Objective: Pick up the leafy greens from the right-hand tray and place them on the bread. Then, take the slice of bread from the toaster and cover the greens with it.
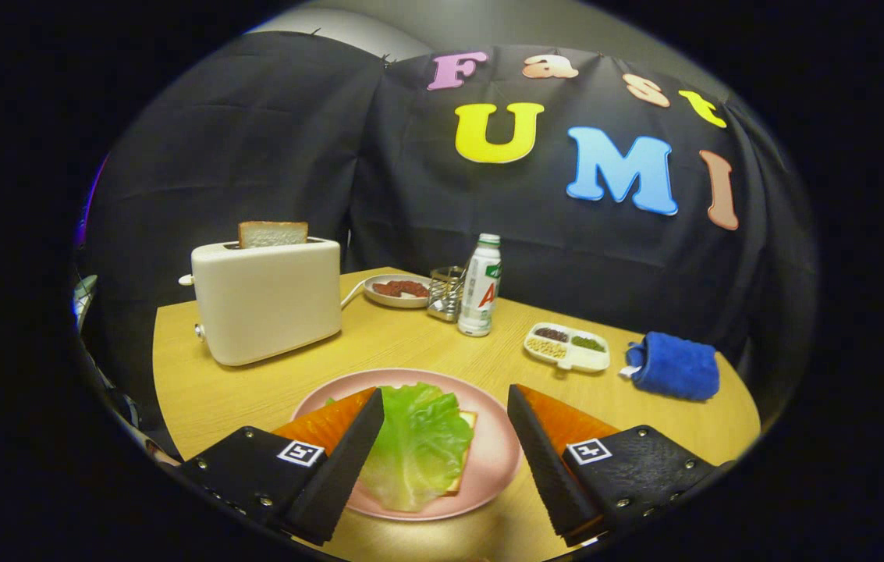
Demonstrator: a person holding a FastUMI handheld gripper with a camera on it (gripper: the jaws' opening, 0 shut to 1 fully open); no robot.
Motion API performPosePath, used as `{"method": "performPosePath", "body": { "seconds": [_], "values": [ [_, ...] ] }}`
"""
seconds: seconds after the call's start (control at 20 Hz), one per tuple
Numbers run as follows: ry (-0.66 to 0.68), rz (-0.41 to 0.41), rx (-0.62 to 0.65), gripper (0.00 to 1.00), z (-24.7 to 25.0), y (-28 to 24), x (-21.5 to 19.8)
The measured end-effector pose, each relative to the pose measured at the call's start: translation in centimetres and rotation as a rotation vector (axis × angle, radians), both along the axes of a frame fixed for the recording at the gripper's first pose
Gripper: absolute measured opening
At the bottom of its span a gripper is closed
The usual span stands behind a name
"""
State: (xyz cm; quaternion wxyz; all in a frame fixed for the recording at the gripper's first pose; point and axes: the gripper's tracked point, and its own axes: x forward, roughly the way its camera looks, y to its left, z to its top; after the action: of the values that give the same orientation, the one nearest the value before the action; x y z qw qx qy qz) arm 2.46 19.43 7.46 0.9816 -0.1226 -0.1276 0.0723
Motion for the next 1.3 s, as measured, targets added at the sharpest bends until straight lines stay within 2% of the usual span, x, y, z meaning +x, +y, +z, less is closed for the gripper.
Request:
{"method": "performPosePath", "body": {
  "seconds": [0.1, 0.3, 0.45, 0.55, 0.7, 0.95, 1.3],
  "values": [
    [-0.067, -0.079, -0.012, 0.96, 2.3, -2.9, -1.6],
    [-0.133, -0.164, 0.029, 0.96, 5.9, -7.4, -5.0],
    [-0.204, -0.259, 0.024, 0.96, 9.3, -10.7, -7.9],
    [-0.239, -0.275, 0.007, 0.96, 10.8, -10.9, -9.3],
    [-0.244, -0.206, -0.014, 0.96, 12.3, -7.9, -10.1],
    [-0.229, 0.0, -0.02, 0.96, 14.5, 0.1, -9.9],
    [-0.166, 0.252, 0.001, 0.96, 14.1, 12.3, -6.7]
  ]
}}
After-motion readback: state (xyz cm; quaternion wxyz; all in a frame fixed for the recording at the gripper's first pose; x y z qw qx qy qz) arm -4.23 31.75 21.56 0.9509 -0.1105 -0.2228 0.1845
